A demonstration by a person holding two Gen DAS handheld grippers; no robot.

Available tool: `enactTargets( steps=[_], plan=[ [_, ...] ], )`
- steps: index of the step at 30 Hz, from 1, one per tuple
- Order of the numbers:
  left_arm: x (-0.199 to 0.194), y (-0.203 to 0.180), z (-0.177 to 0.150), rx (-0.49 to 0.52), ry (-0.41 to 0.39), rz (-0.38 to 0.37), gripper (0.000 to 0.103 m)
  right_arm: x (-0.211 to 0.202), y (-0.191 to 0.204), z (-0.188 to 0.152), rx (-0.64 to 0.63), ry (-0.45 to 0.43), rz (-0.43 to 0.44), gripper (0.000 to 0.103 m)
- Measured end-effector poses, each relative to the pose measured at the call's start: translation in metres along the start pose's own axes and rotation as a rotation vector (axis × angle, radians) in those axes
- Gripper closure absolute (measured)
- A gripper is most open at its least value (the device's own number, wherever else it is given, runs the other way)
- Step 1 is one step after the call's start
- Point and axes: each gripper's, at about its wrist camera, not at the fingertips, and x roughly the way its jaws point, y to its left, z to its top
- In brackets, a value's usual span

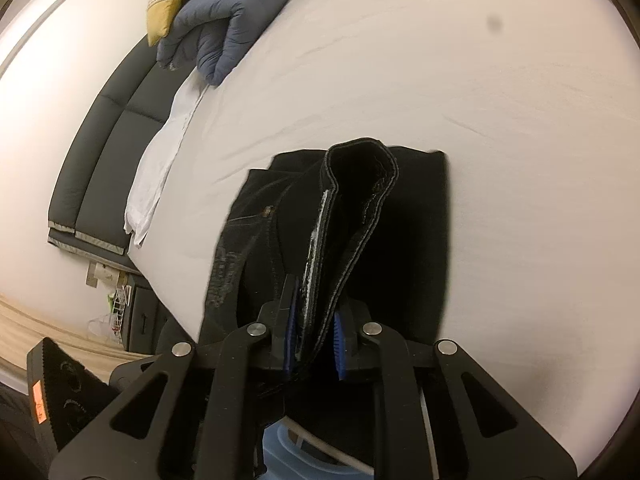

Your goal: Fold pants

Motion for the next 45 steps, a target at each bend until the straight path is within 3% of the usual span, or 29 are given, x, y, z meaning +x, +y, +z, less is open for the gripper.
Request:
enactTargets(
  steps=[5,13,16,19,23,28,32,35,38,41,43,44,45],
  plan=[
    [0.018,-0.015,0.000,0.042,0.022,0.008,0.086,0.023,-0.049,-0.011,0.087,0.000,0.014,0.090],
    [0.039,-0.016,-0.004,0.057,0.018,0.022,0.083,0.035,-0.058,-0.009,0.063,0.006,0.023,0.090],
    [0.048,-0.022,-0.010,0.061,0.012,0.023,0.076,0.046,-0.071,-0.008,0.080,0.036,0.052,0.090],
    [0.037,-0.014,-0.012,0.026,-0.009,-0.057,0.062,0.044,-0.080,-0.012,0.105,0.022,0.103,0.089],
    [0.018,0.002,-0.021,-0.032,-0.028,-0.150,0.049,0.038,-0.083,-0.018,0.116,0.004,0.113,0.087],
    [-0.021,0.033,-0.042,-0.087,-0.092,-0.176,0.036,0.029,-0.084,-0.016,0.135,-0.020,0.081,0.081],
    [-0.034,0.064,-0.049,-0.121,-0.116,-0.177,0.036,0.004,-0.090,-0.007,0.191,-0.100,-0.035,0.078],
    [-0.032,0.076,-0.040,-0.103,-0.122,-0.219,0.036,-0.005,-0.069,-0.001,0.146,-0.128,0.060,0.076],
    [-0.026,0.079,-0.033,-0.088,-0.135,-0.268,0.036,0.008,-0.040,0.001,0.063,-0.088,0.133,0.076],
    [0.003,0.086,-0.033,-0.174,-0.046,-0.295,0.036,0.027,-0.027,0.002,0.039,-0.062,0.147,0.076],
    [0.022,0.086,-0.041,-0.233,0.019,-0.323,0.038,0.046,-0.035,0.000,0.074,-0.015,0.106,0.078],
    [0.026,0.086,-0.046,-0.250,0.022,-0.329,0.038,0.055,-0.041,-0.002,0.076,0.006,0.059,0.085],
    [0.025,0.087,-0.054,-0.272,-0.001,-0.337,0.038,0.058,-0.047,-0.006,0.070,-0.005,0.067,0.090]
  ],
)
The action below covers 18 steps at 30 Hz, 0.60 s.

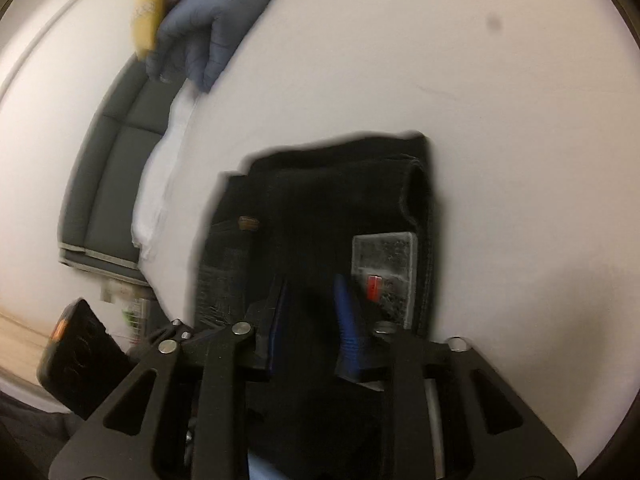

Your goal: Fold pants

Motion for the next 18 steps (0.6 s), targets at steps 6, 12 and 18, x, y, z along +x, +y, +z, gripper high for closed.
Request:
enactTargets(
  steps=[6,12,18],
  plan=[
    [-0.039,0.020,-0.002,-0.073,-0.016,-0.083,0.038,-0.014,-0.014,-0.019,0.042,-0.053,0.028,0.098],
    [-0.044,0.067,0.052,-0.042,-0.096,0.051,0.038,-0.018,-0.004,-0.038,0.028,-0.062,-0.044,0.098],
    [0.002,0.060,0.025,0.045,0.030,0.143,0.038,-0.012,0.006,-0.042,0.032,-0.058,-0.093,0.098]
  ],
)
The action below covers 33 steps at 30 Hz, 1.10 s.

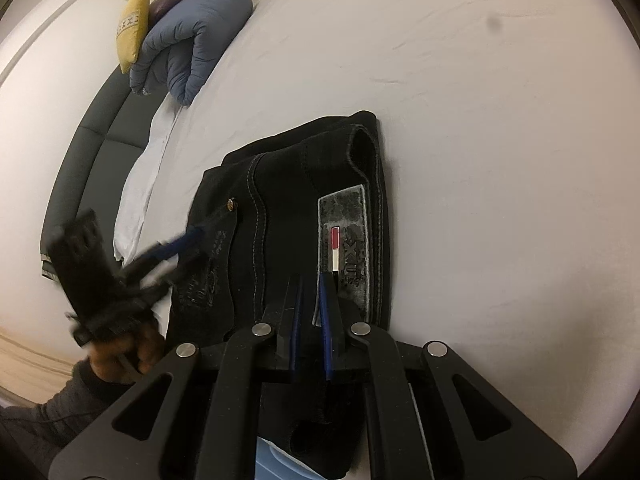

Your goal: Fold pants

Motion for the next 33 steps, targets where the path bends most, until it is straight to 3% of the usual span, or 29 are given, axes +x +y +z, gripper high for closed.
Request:
enactTargets(
  steps=[3,8,9,12,15,20,22,25,28,29,31,32,33],
  plan=[
    [-0.019,-0.025,-0.041,0.058,-0.022,0.036,0.038,-0.004,-0.001,0.000,0.009,-0.008,0.002,0.098],
    [-0.050,-0.034,-0.075,0.061,-0.067,0.045,0.042,-0.006,0.008,-0.003,-0.028,-0.010,-0.042,0.098],
    [-0.056,-0.034,-0.079,0.063,-0.062,0.031,0.045,-0.008,0.012,-0.004,-0.040,-0.006,-0.057,0.097],
    [-0.072,-0.027,-0.085,0.058,-0.058,0.006,0.065,-0.020,0.017,-0.011,-0.055,-0.007,-0.076,0.095],
    [-0.084,-0.013,-0.075,0.028,-0.067,-0.033,0.085,-0.039,0.022,-0.017,-0.045,-0.046,-0.077,0.093],
    [-0.069,0.011,-0.027,-0.081,-0.115,-0.114,0.085,-0.064,0.030,-0.013,-0.020,-0.123,-0.020,0.093],
    [-0.050,0.016,-0.015,-0.120,-0.084,-0.156,0.086,-0.063,0.035,-0.008,-0.025,-0.121,-0.015,0.093],
    [-0.017,0.018,-0.023,-0.150,0.035,-0.176,0.095,-0.061,0.036,-0.005,0.005,-0.106,-0.020,0.093],
    [-0.029,0.013,-0.047,-0.155,0.034,-0.190,0.096,-0.063,0.022,-0.007,0.064,-0.097,-0.045,0.091],
    [-0.035,0.016,-0.050,-0.171,0.034,-0.196,0.096,-0.064,0.016,-0.010,0.075,-0.103,-0.055,0.085],
    [-0.043,0.022,-0.053,-0.191,0.035,-0.183,0.093,-0.066,0.007,-0.013,0.097,-0.109,-0.079,0.058],
    [-0.048,0.026,-0.052,-0.196,0.027,-0.171,0.088,-0.065,0.002,-0.014,0.117,-0.114,-0.074,0.040],
    [-0.055,0.034,-0.048,-0.203,0.005,-0.147,0.068,-0.066,-0.002,-0.013,0.138,-0.127,-0.061,0.037]
  ],
)
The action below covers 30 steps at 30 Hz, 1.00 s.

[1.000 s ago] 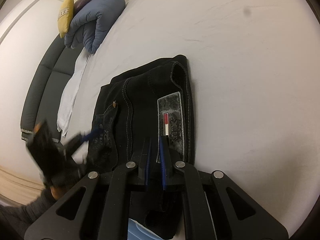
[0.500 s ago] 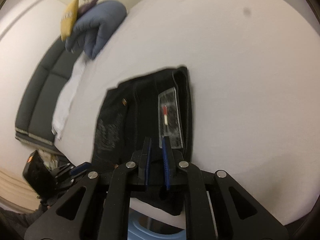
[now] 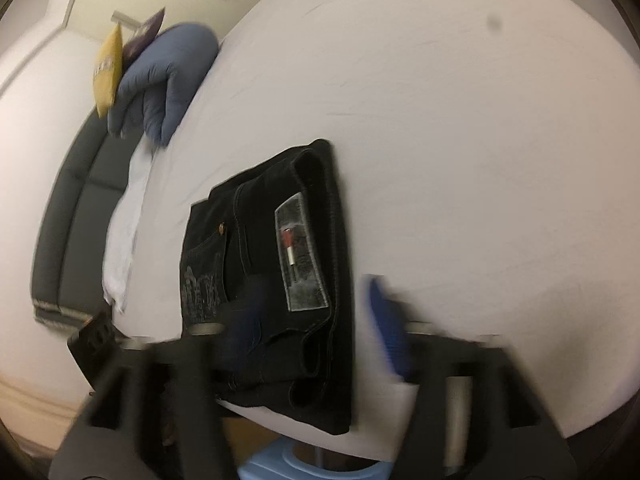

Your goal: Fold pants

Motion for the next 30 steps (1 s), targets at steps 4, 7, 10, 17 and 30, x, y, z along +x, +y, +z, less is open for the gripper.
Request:
enactTargets(
  steps=[4,7,10,17,30],
  plan=[
    [-0.004,0.025,0.021,-0.068,-0.041,0.055,0.028,0.007,0.001,0.007,-0.011,-0.002,0.045,0.037],
    [0.023,0.041,0.034,-0.127,0.047,0.007,0.027,0.026,0.003,0.015,-0.005,0.064,0.081,0.038],
    [0.048,0.050,0.041,-0.204,0.125,-0.041,0.019,0.052,-0.004,0.022,0.037,0.122,0.064,0.040],
    [0.065,0.038,0.060,-0.184,0.178,0.006,0.063,0.079,-0.003,0.030,0.018,0.147,0.043,0.080],
    [0.027,0.017,0.146,-0.109,0.029,0.054,0.084,0.042,0.073,0.097,-0.157,0.022,0.109,0.089]
  ],
)
